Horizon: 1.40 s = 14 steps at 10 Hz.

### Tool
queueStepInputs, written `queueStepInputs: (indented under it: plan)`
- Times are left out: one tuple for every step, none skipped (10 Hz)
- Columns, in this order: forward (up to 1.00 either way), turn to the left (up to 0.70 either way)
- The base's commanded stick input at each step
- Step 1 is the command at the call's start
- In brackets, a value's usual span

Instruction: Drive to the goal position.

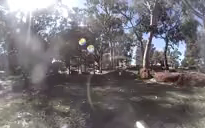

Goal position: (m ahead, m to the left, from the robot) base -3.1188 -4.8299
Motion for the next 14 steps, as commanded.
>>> queueStepInputs:
  plan:
    - [0.0, 0.0]
    - [0.0, 0.0]
    - [0.0, 0.0]
    - [0.0, 0.0]
    - [0.0, -0.2]
    - [0.0, -0.45]
    - [0.36, -0.36]
    - [0.7, -0.27]
    - [0.7, -0.27]
    - [0.7, -0.27]
    - [0.7, -0.27]
    - [0.7, -0.27]
    - [0.7, -0.27]
    - [0.0, -0.45]
